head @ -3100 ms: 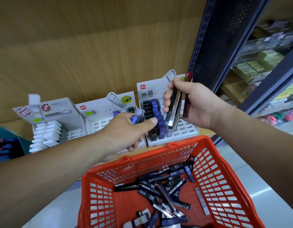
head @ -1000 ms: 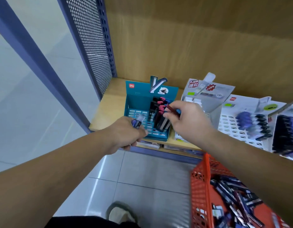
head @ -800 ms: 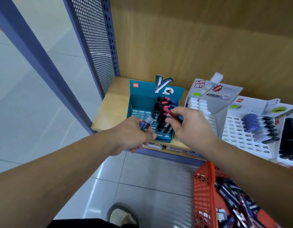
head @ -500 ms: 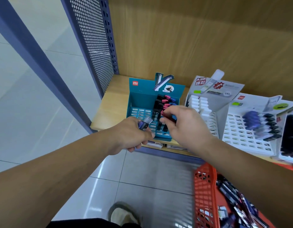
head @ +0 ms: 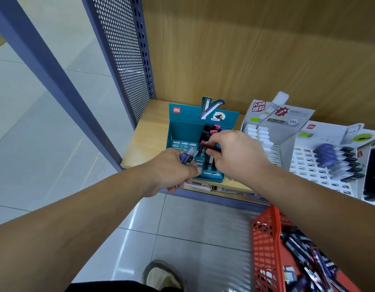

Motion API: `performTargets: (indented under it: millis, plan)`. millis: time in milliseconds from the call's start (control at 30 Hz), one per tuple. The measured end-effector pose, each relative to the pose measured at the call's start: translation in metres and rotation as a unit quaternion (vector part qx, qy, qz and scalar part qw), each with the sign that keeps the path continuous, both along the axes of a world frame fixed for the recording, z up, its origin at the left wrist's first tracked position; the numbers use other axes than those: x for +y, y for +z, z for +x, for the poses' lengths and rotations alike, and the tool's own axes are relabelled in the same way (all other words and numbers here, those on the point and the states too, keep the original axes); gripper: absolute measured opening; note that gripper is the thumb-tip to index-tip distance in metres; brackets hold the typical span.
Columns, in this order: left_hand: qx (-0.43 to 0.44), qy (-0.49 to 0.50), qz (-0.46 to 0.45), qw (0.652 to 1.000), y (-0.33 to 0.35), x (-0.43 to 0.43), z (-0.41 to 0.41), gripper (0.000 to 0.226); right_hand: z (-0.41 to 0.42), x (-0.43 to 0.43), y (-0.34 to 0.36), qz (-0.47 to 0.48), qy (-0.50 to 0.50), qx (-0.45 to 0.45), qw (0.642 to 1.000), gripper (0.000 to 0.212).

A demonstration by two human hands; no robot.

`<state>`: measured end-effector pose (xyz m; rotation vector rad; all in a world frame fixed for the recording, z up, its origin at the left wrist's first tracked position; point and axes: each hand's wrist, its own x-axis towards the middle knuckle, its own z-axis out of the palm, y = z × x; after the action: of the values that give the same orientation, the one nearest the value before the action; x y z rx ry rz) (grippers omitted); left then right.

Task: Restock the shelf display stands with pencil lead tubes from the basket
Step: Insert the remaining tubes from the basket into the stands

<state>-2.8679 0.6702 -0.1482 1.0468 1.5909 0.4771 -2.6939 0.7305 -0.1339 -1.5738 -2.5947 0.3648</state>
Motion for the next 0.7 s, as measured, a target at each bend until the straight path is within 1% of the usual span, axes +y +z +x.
performTargets:
  millis: [100,200,233,333,400,433,467,500,533,567,600,633,667,700]
  plan:
    - [-0.003,0.001,0.004,1.0,0.003,0.0,-0.002,0.016,-0.003,-0.003,0.0,0.008,-0.012,0.022,1.0,0.015]
    - [-0.001,0.007,0.005,1.0,0.004,-0.001,-0.003,0.017,0.001,-0.008,-0.001,-0.009,-0.04,0.045,0.998,0.018]
    - [0.0,0.008,0.005,1.0,0.005,-0.001,-0.003,0.017,0.002,-0.01,-0.001,0.002,-0.036,0.034,0.999,0.018]
    - [0.002,0.013,0.004,1.0,0.008,-0.003,-0.002,0.017,0.005,-0.015,-0.003,0.056,0.01,-0.061,0.997,0.024]
    - [0.004,0.013,0.009,1.0,0.01,-0.002,-0.001,0.018,0.007,-0.015,-0.005,0.052,0.018,-0.092,0.994,0.033]
    - [0.006,0.013,0.013,1.0,0.011,-0.002,-0.001,0.018,0.007,-0.015,-0.005,0.046,0.006,-0.063,0.997,0.036]
    - [0.006,0.013,0.019,1.0,0.012,-0.003,-0.001,0.017,0.007,-0.016,-0.005,0.035,-0.017,0.011,0.999,0.038]
    - [0.002,0.014,0.027,1.0,0.013,-0.003,-0.001,0.016,0.006,-0.017,-0.003,0.019,-0.056,0.117,0.991,0.034]
    - [-0.004,0.015,0.036,0.999,0.014,-0.004,0.0,0.015,0.005,-0.016,0.0,-0.026,-0.108,0.238,0.965,0.026]
    - [-0.016,0.015,0.047,0.999,0.016,-0.005,0.001,0.015,0.004,-0.014,0.006,-0.106,-0.166,0.357,0.913,0.022]
    - [-0.031,0.014,0.058,0.998,0.018,-0.006,0.004,0.015,0.002,-0.014,0.013,-0.189,-0.216,0.447,0.847,0.027]
    - [-0.05,0.009,0.069,0.996,0.021,-0.007,0.007,0.016,0.002,-0.015,0.021,-0.26,-0.247,0.51,0.782,0.034]
    - [-0.069,0.0,0.078,0.995,0.024,-0.008,0.012,0.019,0.002,-0.016,0.029,-0.312,-0.261,0.552,0.728,0.038]
    - [-0.085,-0.01,0.083,0.993,0.027,-0.009,0.016,0.022,0.003,-0.016,0.034,-0.349,-0.269,0.583,0.683,0.039]
